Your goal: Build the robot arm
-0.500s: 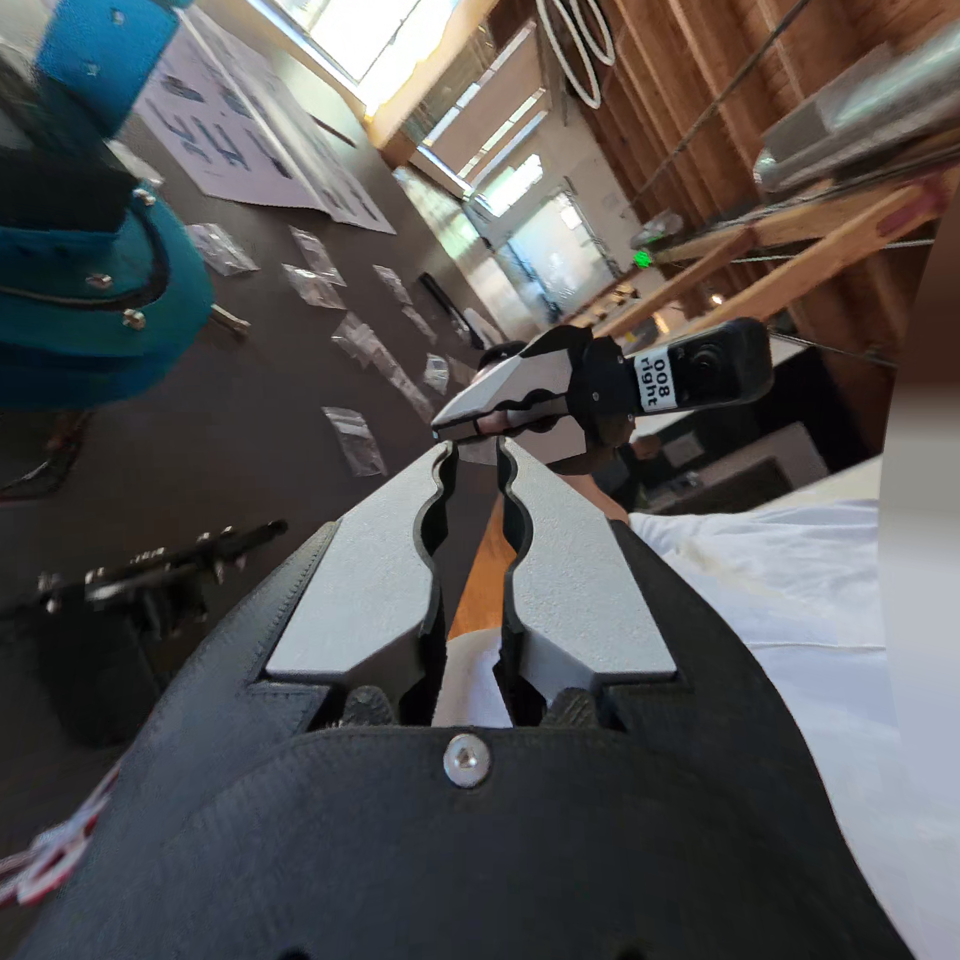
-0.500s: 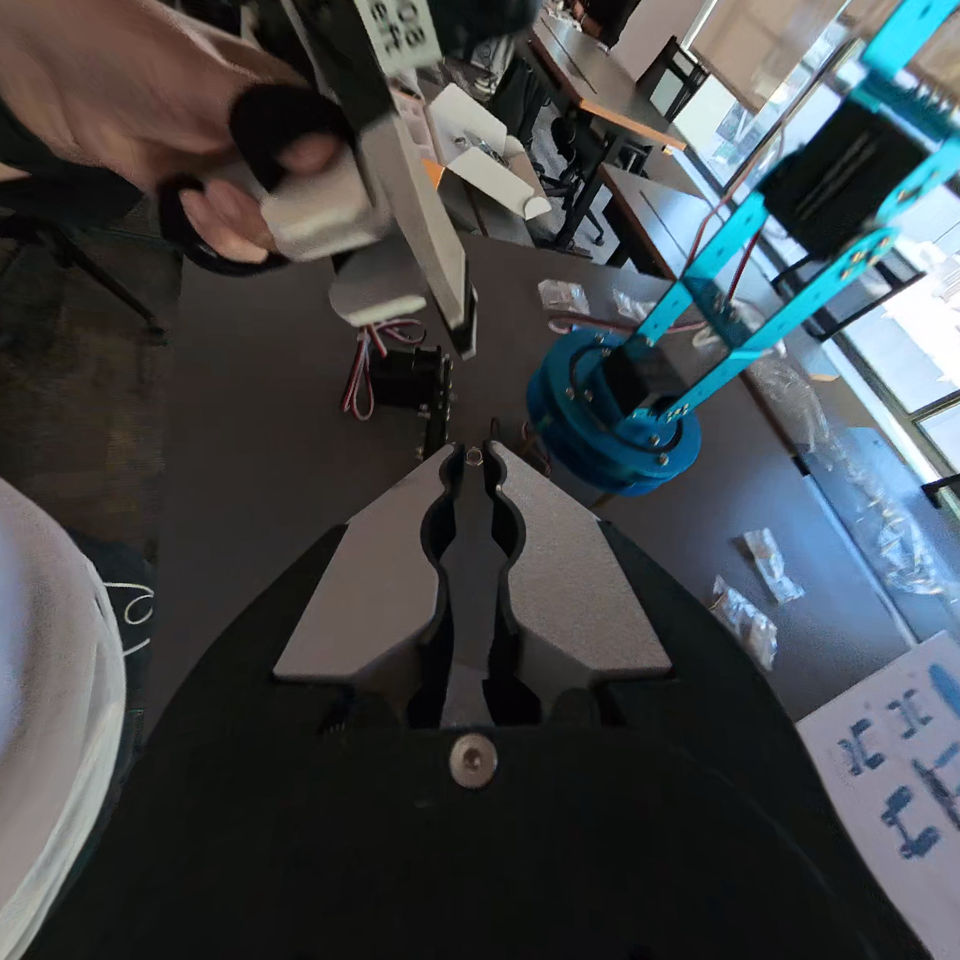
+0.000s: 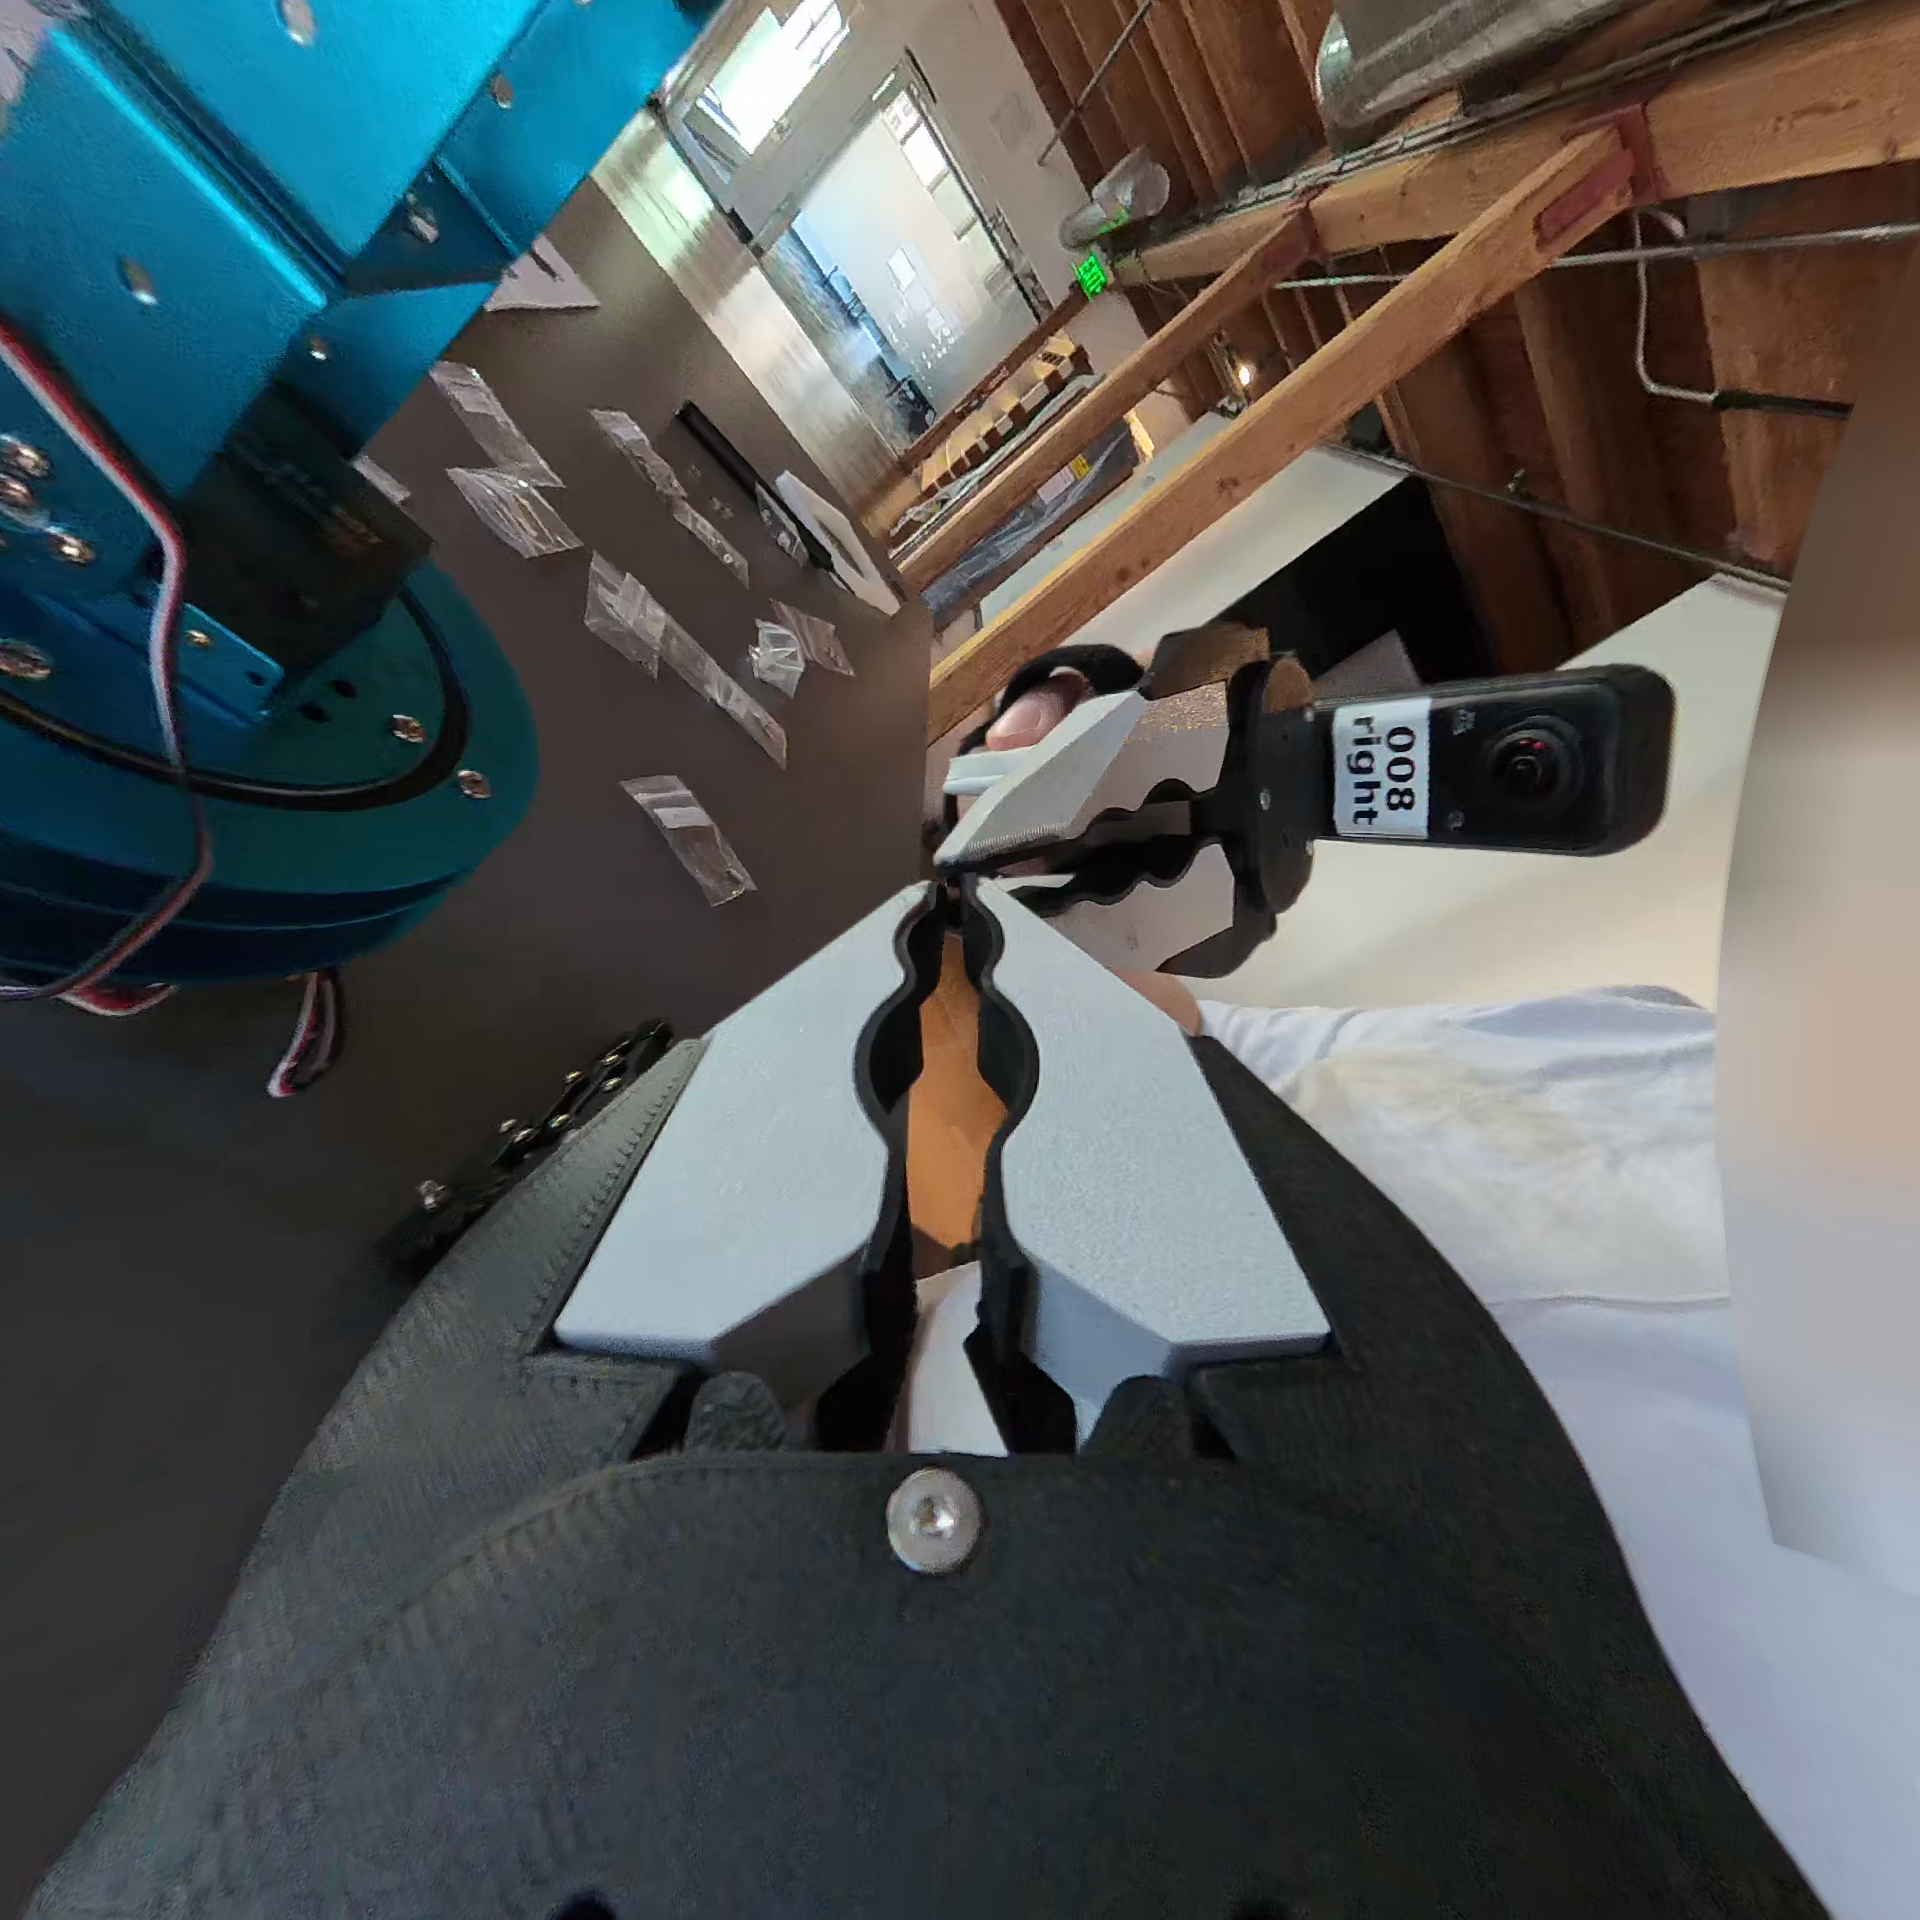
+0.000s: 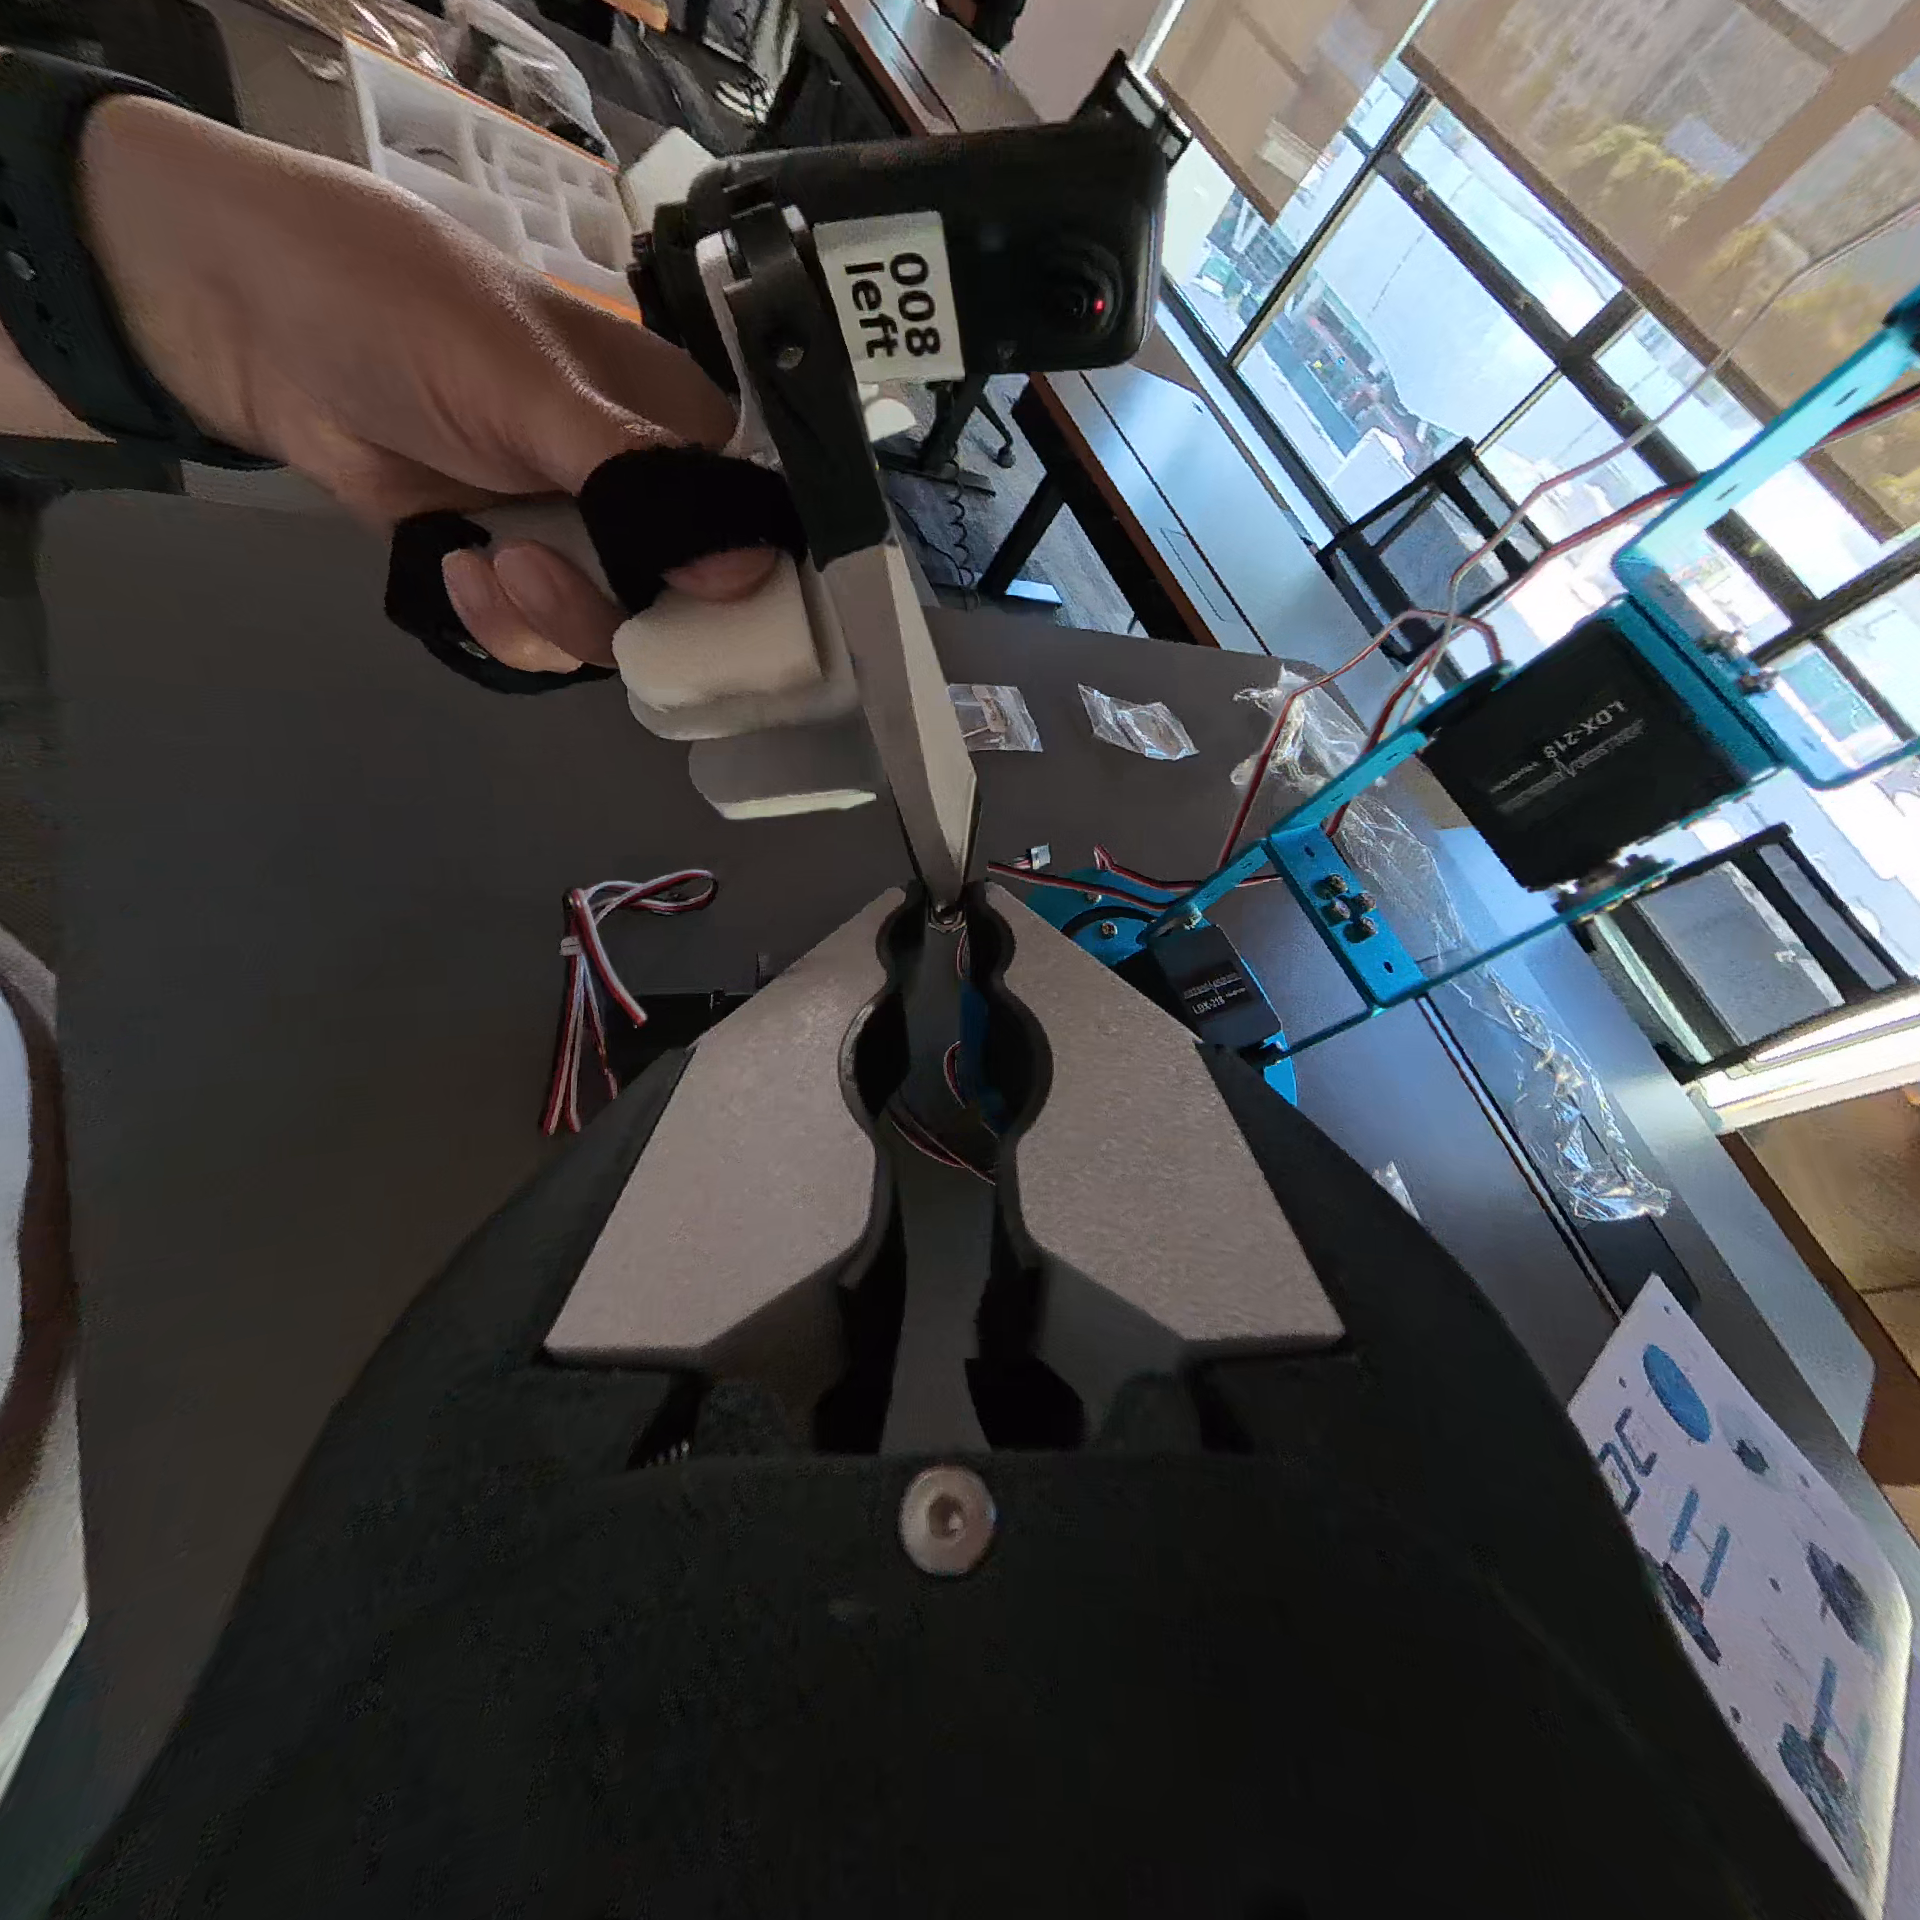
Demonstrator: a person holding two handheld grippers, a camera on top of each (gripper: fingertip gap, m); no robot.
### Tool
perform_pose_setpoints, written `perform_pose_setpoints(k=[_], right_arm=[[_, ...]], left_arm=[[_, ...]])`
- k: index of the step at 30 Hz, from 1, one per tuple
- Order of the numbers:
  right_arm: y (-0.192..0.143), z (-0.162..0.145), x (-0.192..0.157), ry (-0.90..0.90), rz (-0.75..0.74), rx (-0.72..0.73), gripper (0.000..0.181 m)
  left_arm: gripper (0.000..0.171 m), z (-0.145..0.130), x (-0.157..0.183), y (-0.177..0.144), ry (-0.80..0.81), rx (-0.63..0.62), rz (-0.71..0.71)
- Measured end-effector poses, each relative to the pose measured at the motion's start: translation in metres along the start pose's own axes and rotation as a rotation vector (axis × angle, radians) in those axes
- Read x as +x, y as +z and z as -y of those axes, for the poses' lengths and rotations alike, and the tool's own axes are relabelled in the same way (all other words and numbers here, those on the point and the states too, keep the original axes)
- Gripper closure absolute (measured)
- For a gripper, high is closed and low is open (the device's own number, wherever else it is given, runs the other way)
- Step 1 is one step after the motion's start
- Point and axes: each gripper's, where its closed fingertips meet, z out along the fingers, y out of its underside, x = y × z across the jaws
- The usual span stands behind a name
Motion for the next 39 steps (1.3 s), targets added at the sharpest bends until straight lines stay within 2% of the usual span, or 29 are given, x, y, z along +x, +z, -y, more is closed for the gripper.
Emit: perform_pose_setpoints(k=[7,12,15,16,18,20,26,39], right_arm=[[-0.001,-0.001,0.003,0.026,-0.042,0.008,0.171],[-0.025,-0.024,0.026,0.040,-0.089,-0.010,0.165],[-0.050,-0.062,0.066,0.079,-0.274,-0.140,0.161],[-0.063,-0.081,0.086,0.113,-0.377,-0.210,0.155],[-0.095,-0.124,0.123,0.206,-0.592,-0.357,0.154],[-0.119,-0.160,0.141,0.279,-0.687,-0.454,0.155],[-0.139,-0.198,0.147,0.333,-0.666,-0.478,0.155],[-0.124,-0.211,0.140,0.354,-0.572,-0.459,0.151]], left_arm=[[0.170,0.000,-0.003,-0.001,0.071,-0.023,0.027],[0.171,0.012,-0.007,0.006,0.045,0.074,0.069],[0.170,0.017,-0.008,0.002,0.039,0.136,0.129],[0.170,0.018,-0.005,0.001,0.040,0.156,0.145],[0.170,0.019,0.000,-0.001,0.055,0.200,0.188],[0.170,0.020,0.007,-0.002,0.076,0.251,0.231],[0.170,0.011,0.019,0.003,0.111,0.310,0.359],[0.170,0.005,0.028,0.013,0.110,0.327,0.411]])
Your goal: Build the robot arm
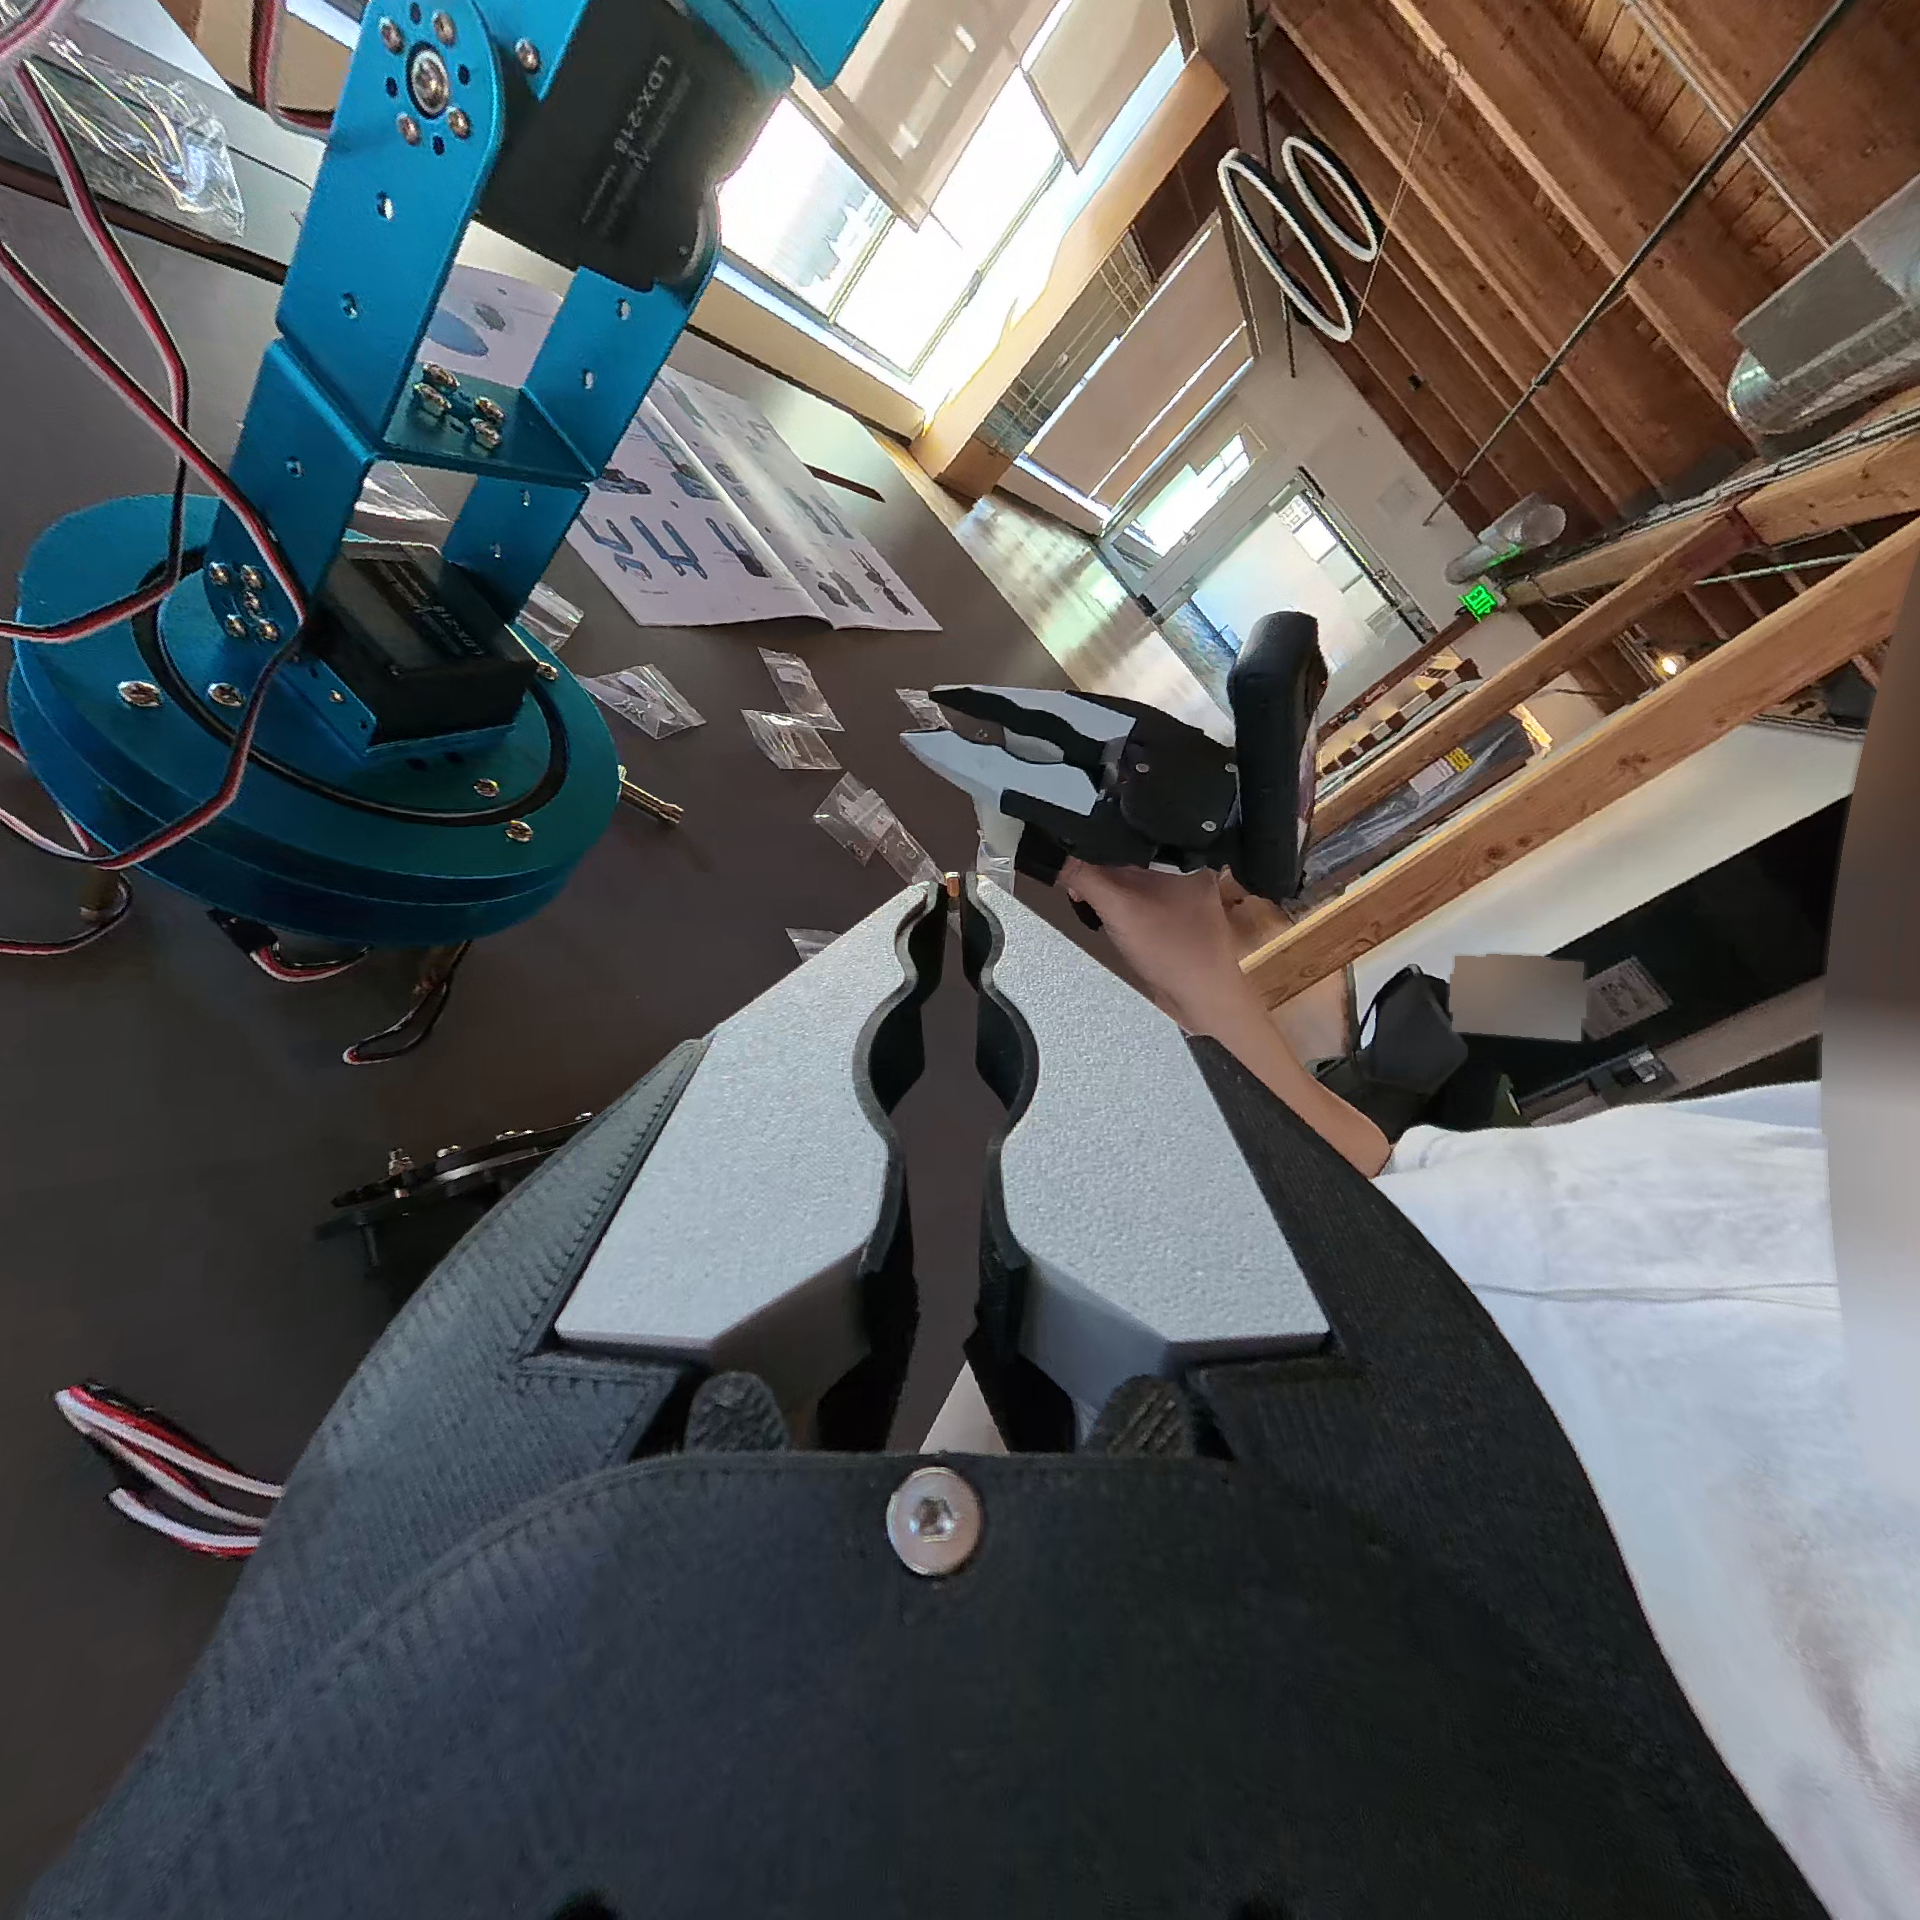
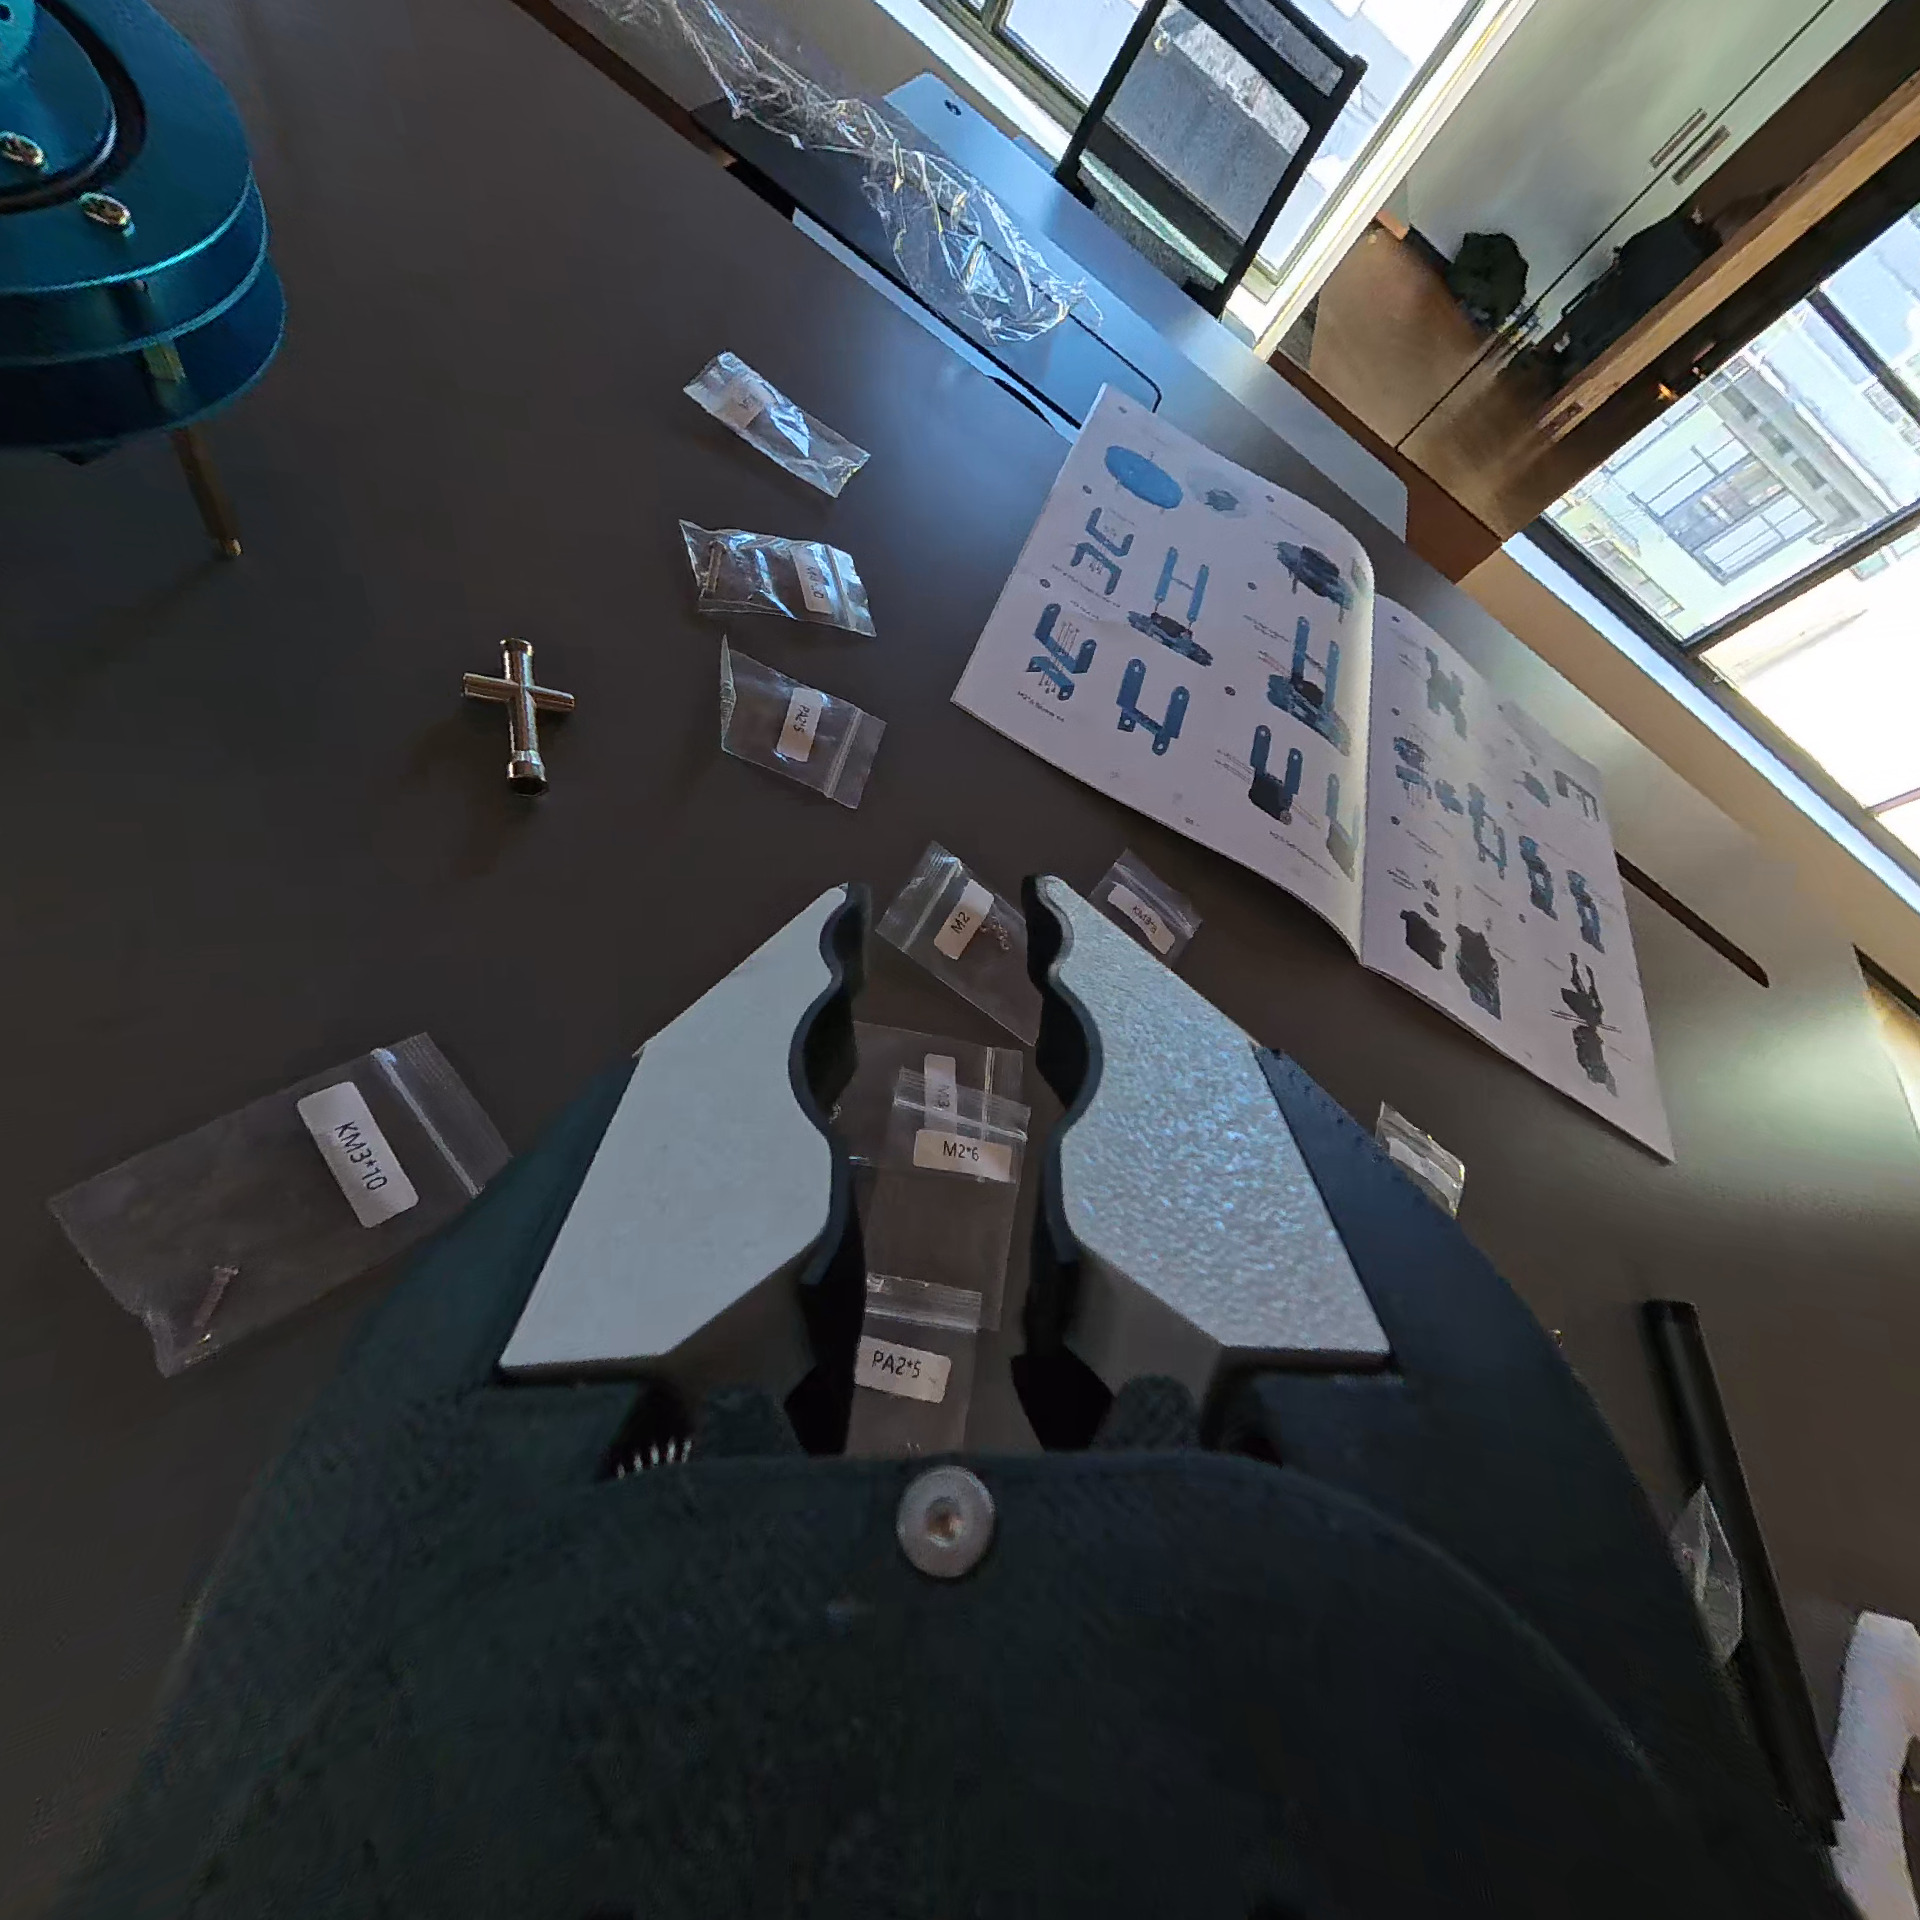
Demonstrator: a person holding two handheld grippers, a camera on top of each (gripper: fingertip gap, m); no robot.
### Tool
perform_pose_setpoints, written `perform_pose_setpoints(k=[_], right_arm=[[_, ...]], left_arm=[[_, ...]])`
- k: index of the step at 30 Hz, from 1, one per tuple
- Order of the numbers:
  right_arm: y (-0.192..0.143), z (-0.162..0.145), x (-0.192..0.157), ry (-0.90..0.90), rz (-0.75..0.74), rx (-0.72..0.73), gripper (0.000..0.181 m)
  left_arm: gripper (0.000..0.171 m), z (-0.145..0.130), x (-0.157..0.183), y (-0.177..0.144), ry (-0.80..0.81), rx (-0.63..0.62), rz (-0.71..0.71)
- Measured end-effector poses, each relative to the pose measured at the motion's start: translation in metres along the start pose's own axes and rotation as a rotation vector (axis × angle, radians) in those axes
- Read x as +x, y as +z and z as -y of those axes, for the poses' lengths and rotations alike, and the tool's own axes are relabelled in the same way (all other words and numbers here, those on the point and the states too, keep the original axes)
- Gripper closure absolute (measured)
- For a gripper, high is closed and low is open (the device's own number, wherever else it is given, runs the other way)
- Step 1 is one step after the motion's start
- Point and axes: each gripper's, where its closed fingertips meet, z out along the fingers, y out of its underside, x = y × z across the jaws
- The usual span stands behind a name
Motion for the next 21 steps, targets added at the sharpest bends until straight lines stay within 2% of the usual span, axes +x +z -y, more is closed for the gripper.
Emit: perform_pose_setpoints(k=[16,21], right_arm=[[0.001,-0.006,-0.011,-0.007,0.064,-0.005,0.149],[-0.009,0.003,-0.028,-0.008,0.218,-0.004,0.146]], left_arm=[[0.170,-0.010,0.004,0.009,-0.026,0.009,-0.015],[0.170,-0.008,0.010,0.006,-0.015,0.015,-0.025]])
